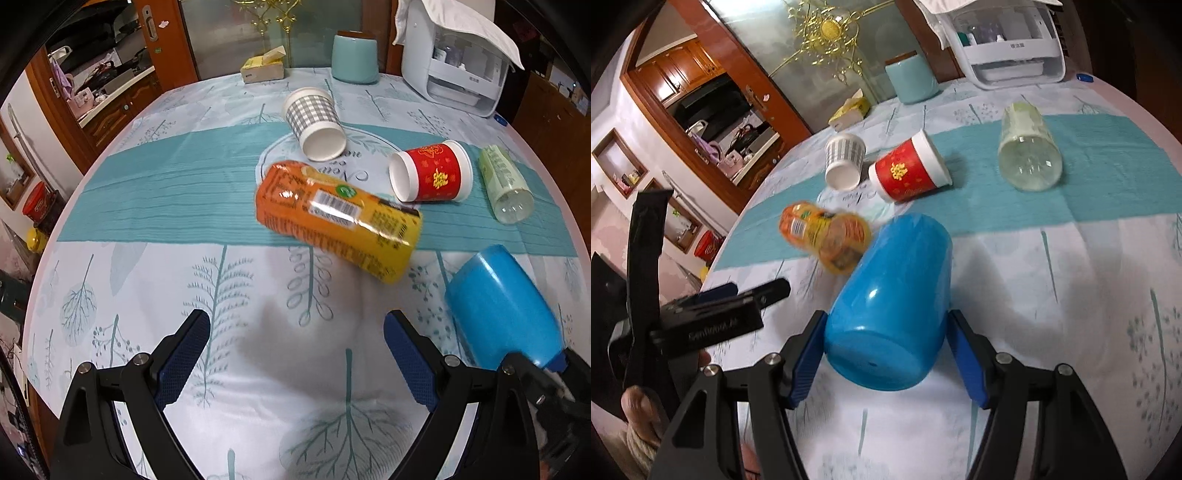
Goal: Flip cup upright
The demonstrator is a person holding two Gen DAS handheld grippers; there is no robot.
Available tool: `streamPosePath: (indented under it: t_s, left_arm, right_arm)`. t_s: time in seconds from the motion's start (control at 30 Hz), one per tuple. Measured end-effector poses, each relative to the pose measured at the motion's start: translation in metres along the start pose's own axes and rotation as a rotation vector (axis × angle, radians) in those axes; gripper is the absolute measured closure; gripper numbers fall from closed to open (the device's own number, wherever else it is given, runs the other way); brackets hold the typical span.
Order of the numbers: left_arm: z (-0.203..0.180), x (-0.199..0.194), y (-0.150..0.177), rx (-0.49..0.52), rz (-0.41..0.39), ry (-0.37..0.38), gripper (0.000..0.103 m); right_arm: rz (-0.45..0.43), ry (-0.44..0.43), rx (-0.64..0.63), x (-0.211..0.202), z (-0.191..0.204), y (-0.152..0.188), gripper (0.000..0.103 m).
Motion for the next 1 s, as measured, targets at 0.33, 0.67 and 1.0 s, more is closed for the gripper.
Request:
streamPosePath:
  t_s: [0.33, 0.67, 1.0]
  left_arm:
    - [-0.017, -0.018, 0.02, 0.025, 0.042, 0.078, 0.009]
    - [-0.029, -0.019, 0.026, 0.026, 0.089, 0.141, 0.009]
    - [-0.041, -0.027, 0.023, 0.031, 0.108, 0.192, 0.009]
  right_arm:
    - [0.113, -0.023, -0.014, 0.005, 0.009, 0.032, 0.038]
    - [0.202, -0.012, 0.02, 0.01, 0.006, 0.044, 0.032]
    - [0.167, 0.013, -0.022, -0.007, 0.004, 0.04, 0.03]
Point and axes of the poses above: each gripper's, at about its wrist camera, not at the fingertips, and x roughly the way its jaws point, z to its left, y to its underside, the point moved 9 cm from there along x, roughly the way its jaws point, and after that the axes turned 8 degrees about -z, right-handed, at the moved point
